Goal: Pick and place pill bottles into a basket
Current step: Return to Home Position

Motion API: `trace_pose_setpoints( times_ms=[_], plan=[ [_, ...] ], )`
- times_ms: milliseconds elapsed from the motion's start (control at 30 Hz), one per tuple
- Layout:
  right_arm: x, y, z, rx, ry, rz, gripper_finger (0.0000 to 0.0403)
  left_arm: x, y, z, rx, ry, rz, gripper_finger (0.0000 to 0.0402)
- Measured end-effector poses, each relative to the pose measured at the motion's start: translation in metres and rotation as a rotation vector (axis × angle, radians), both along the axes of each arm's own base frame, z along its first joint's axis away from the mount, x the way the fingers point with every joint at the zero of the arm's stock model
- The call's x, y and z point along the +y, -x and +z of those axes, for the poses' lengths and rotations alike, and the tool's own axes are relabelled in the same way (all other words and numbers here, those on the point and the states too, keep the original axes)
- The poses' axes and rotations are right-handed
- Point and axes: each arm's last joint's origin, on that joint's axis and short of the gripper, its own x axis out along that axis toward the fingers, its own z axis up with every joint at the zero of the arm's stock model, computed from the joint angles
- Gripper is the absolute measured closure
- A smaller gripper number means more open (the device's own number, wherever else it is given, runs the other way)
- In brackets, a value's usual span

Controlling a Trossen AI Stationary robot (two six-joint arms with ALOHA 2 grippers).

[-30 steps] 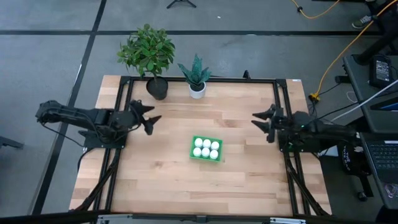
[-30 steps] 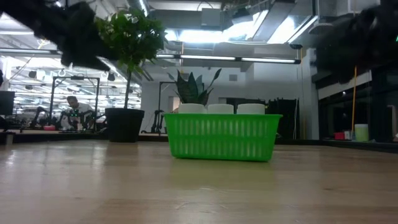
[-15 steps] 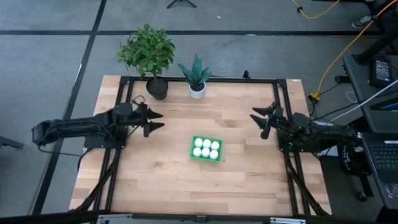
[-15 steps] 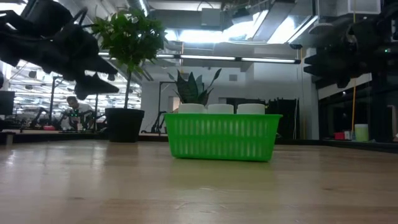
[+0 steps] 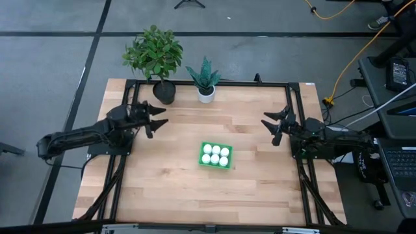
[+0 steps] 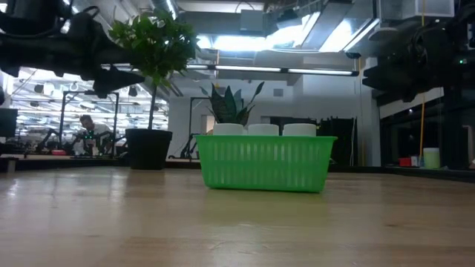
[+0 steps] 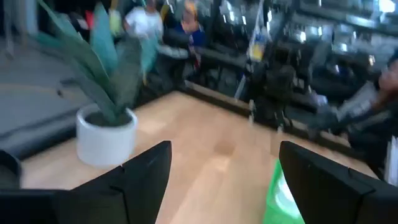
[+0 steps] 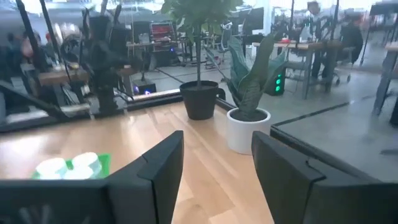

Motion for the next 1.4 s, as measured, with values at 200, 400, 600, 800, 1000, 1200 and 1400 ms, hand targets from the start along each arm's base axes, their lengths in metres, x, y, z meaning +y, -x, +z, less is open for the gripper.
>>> trace_pose_setpoints(
  times_ms=[200,400,600,800,1000,1200,1400],
  plan=[
    [0.0,0.0,0.0,0.063,0.141,-0.006,0.0211,-0.006,0.013,-0.007,-0.034,0.0,0.048,0.0112],
    [0.0,0.0,0.0,0.065,0.144,-0.006,0.0211,-0.013,0.012,-0.022,0.001,0.002,0.007,0.0111],
    [0.0,-0.001,-0.001,0.078,0.137,-0.005,0.0211,-0.012,0.009,-0.025,0.061,-0.055,0.056,0.0111],
    [0.0,-0.001,-0.002,0.071,0.114,-0.004,0.0211,-0.011,0.006,-0.03,0.116,-0.05,0.036,0.0111],
    [0.0,-0.001,-0.002,0.071,0.116,-0.004,0.0211,-0.011,0.006,-0.031,0.127,-0.056,0.037,0.0111],
    [0.0,-0.001,-0.001,0.071,0.116,-0.004,0.0211,-0.011,0.006,-0.031,0.127,-0.056,0.037,0.0111],
    [0.0,-0.001,-0.001,0.07,0.116,-0.004,0.0211,-0.011,0.006,-0.031,0.127,-0.056,0.037,0.0111]
  ],
)
